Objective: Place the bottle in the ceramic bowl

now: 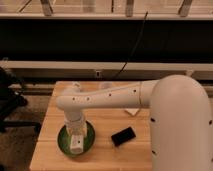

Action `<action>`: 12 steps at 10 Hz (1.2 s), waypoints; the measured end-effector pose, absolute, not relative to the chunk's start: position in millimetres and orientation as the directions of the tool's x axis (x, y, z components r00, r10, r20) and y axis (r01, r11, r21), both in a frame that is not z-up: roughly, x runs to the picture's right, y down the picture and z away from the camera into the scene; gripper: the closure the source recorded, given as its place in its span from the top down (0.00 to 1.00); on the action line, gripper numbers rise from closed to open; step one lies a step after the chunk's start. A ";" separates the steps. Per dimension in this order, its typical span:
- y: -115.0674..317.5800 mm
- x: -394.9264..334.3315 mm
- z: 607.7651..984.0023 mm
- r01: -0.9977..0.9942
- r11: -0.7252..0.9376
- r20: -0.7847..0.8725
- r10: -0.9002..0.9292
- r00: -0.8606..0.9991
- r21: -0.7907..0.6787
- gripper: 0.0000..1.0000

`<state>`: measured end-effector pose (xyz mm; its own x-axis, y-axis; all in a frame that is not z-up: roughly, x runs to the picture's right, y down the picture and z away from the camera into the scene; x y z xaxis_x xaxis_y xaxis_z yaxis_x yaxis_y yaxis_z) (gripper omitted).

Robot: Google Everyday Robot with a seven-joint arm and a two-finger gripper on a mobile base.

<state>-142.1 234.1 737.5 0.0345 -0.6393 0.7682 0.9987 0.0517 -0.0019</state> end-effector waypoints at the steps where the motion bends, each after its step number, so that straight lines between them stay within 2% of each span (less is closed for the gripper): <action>1: 234.3 -143.2 740.2 0.998 0.056 0.766 -0.642 0.043 -0.010 0.23; 3: 234.4 -142.8 742.7 0.998 0.065 0.763 -0.644 0.057 -0.021 0.41; 4: 234.1 -143.6 742.7 0.997 0.071 0.760 -0.647 0.063 -0.023 0.54; 7: 231.3 -144.2 741.2 0.996 0.088 0.752 -0.654 0.075 -0.023 0.79; 12: 225.1 -140.3 740.6 0.994 0.111 0.746 -0.660 0.093 -0.026 0.80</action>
<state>-140.3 225.1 740.6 0.0932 -0.6599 0.7455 0.9935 0.1105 -0.0264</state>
